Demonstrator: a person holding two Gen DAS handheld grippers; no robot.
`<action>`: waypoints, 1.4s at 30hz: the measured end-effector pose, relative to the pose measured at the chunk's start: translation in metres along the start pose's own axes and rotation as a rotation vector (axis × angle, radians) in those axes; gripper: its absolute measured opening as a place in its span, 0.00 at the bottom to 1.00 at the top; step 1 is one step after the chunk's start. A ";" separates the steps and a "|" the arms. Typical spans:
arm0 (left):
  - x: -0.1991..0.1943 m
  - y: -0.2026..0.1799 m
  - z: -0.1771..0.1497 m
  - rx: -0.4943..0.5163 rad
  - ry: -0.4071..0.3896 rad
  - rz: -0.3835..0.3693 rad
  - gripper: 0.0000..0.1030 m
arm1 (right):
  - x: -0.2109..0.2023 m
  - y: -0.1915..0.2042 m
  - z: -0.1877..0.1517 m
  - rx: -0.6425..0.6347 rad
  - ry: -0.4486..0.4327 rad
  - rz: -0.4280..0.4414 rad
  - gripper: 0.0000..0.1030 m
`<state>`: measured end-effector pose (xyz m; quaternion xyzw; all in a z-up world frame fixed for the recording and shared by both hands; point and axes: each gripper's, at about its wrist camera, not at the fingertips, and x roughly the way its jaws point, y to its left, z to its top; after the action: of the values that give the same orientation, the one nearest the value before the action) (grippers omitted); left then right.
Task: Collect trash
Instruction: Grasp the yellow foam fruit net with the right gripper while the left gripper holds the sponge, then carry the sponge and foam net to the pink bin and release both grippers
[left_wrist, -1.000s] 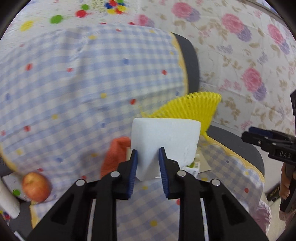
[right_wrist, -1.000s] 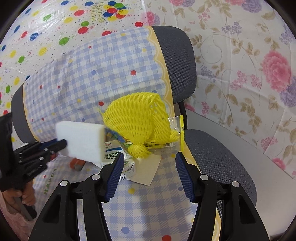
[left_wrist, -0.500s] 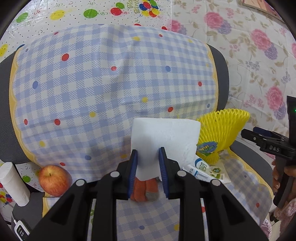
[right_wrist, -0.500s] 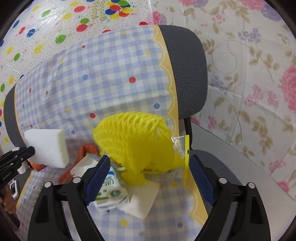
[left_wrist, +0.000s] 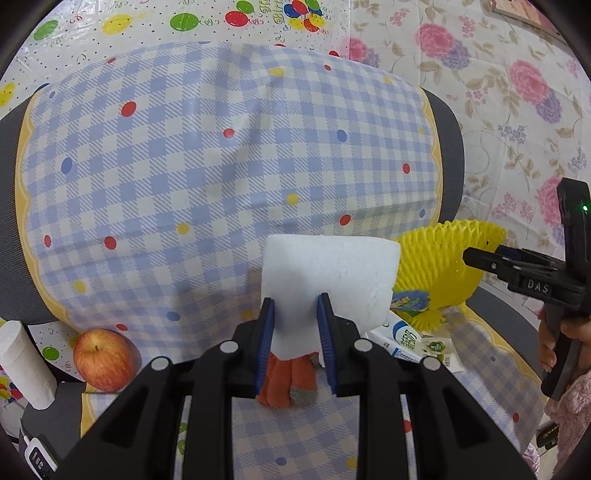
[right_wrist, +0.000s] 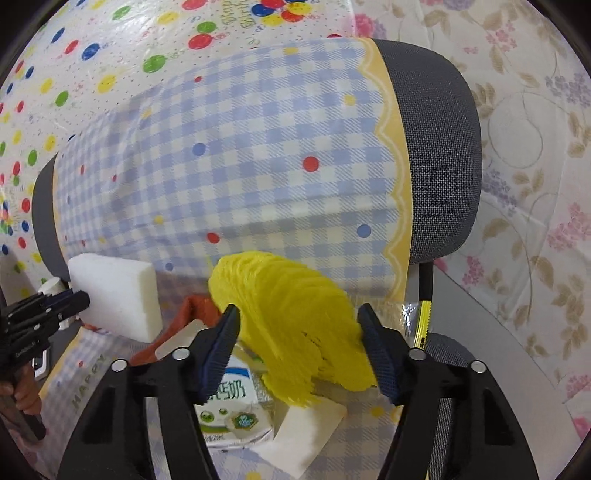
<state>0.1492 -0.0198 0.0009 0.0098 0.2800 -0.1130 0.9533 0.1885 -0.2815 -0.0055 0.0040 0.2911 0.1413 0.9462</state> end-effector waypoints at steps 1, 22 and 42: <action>-0.004 0.000 -0.001 -0.001 -0.004 0.001 0.22 | -0.007 0.005 -0.003 -0.006 0.005 0.002 0.46; -0.129 -0.065 -0.065 0.083 -0.050 -0.098 0.22 | -0.215 0.043 -0.097 0.163 -0.108 -0.220 0.10; -0.168 -0.183 -0.158 0.262 -0.009 -0.336 0.22 | -0.337 0.021 -0.245 0.365 -0.024 -0.513 0.11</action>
<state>-0.1125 -0.1496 -0.0338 0.0865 0.2561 -0.3060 0.9129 -0.2182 -0.3706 -0.0218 0.1019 0.2921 -0.1569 0.9379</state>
